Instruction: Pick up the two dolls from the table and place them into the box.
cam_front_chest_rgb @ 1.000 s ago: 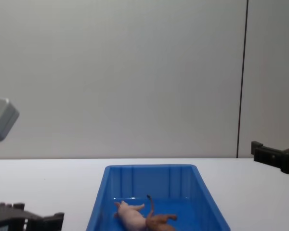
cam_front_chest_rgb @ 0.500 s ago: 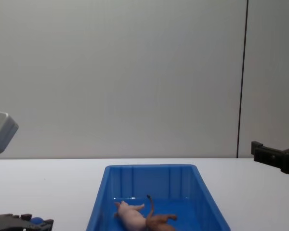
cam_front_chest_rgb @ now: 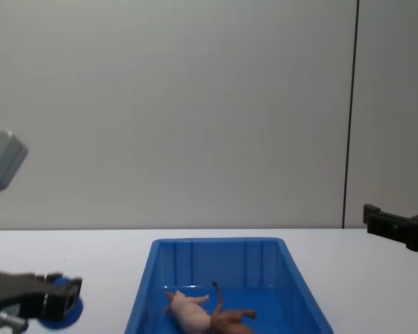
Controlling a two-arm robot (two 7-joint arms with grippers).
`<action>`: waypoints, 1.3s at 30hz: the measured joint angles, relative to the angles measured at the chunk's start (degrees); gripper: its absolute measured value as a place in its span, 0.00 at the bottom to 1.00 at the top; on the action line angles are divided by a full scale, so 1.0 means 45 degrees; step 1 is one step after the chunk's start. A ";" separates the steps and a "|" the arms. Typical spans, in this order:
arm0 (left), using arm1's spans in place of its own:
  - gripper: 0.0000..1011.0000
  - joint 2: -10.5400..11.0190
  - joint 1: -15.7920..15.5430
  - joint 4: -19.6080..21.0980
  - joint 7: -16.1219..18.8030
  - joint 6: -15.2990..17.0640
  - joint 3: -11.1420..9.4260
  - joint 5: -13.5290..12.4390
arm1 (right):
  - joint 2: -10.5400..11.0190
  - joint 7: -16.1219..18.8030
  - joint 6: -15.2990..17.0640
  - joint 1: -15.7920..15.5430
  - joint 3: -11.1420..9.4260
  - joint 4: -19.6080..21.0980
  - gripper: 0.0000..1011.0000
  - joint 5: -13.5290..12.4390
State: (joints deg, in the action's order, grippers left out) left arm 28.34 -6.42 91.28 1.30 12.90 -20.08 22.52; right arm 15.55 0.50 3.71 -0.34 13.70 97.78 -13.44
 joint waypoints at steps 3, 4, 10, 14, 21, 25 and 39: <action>0.20 -0.0004 -0.0051 0.0155 -0.0179 -0.0312 0.0039 -0.0097 | 0.0000 -0.0001 0.0000 0.0000 0.0000 0.0000 0.99 0.0000; 0.20 -0.0006 -0.0082 0.0233 -0.0285 -0.0450 0.0056 -0.0134 | 0.0000 0.0000 0.0000 0.0001 0.0000 0.0000 0.99 0.0000; 0.16 -0.0038 -0.0219 0.0474 -0.0855 -0.0969 0.0101 -0.0243 | 0.0001 0.0000 0.0000 0.0001 0.0000 -0.0001 0.99 0.0000; 0.14 -0.0092 -0.0339 0.0597 -0.1371 -0.1272 0.0113 -0.0286 | 0.0000 0.0000 0.0000 0.0000 0.0000 -0.0001 0.99 0.0000; 0.10 -0.0334 -0.0717 0.0692 -0.2544 -0.1706 0.0079 -0.0354 | 0.0000 0.0000 0.0000 0.0001 0.0000 -0.0001 0.99 0.0000; 0.10 -0.0520 -0.0953 0.0667 -0.3188 -0.1849 0.0005 -0.0389 | 0.0000 0.0000 0.0000 0.0002 0.0000 -0.0001 0.99 0.0000; 0.56 -0.1559 -0.2106 -0.0095 -0.5480 -0.2083 -0.0429 -0.0617 | 0.0000 0.0000 0.0000 0.0002 0.0000 -0.0001 0.99 0.0000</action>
State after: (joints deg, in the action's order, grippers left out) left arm 21.33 -15.90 90.85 -23.36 3.53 -22.01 19.75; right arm 15.55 0.50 3.71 -0.33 13.70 97.77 -13.44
